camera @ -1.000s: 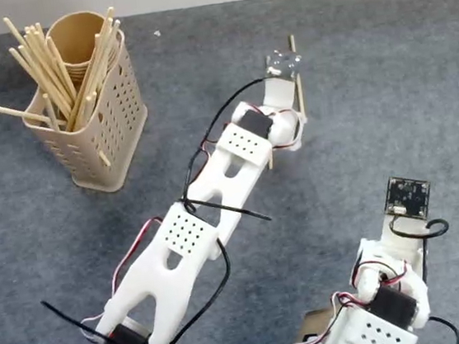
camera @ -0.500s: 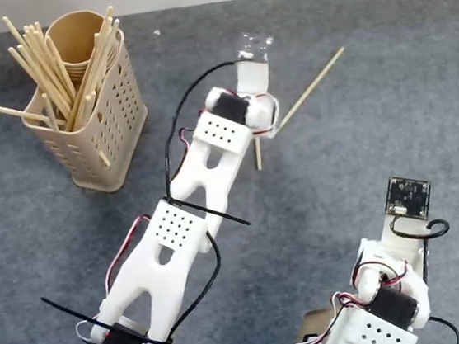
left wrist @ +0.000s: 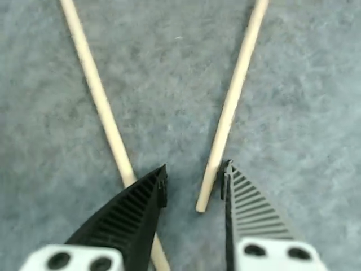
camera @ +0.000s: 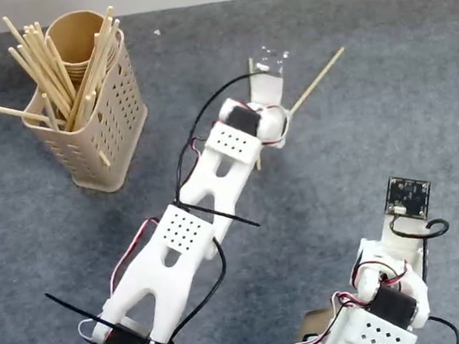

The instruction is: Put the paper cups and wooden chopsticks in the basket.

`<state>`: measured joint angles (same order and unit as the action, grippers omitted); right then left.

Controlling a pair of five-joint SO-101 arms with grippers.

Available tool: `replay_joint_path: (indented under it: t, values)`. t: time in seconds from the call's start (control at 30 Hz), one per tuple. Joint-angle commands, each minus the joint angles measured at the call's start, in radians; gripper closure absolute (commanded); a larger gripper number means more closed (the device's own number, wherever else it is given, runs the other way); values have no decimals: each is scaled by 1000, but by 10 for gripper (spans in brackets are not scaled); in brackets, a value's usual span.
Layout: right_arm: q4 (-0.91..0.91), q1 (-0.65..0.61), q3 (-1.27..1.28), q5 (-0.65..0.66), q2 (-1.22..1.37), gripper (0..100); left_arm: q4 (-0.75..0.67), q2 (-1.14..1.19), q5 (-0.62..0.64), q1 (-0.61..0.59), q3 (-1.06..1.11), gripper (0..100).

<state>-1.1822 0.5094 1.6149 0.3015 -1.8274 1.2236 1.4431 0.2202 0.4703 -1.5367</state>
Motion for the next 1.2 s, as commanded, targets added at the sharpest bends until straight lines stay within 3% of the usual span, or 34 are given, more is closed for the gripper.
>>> replay_joint_path:
  t: [0.0, 0.1, 0.57, 0.87, 1.17]
  values:
    - [1, -8, -35, -5, -8, 971, -8, 7, -81, 44, -2, 857]
    - [1, -8, -35, -5, -8, 971, 35, -7, -94, 44, 2, 1000]
    - [2, -8, -33, -5, -8, 971, 284, -240, -89, 45, -4, 994]
    - [2, -8, -33, -5, -8, 971, 379, -302, 135, -74, -1, 994]
    - [2, -8, -33, -5, -8, 971, 436, -237, 178, -85, -1, 987]
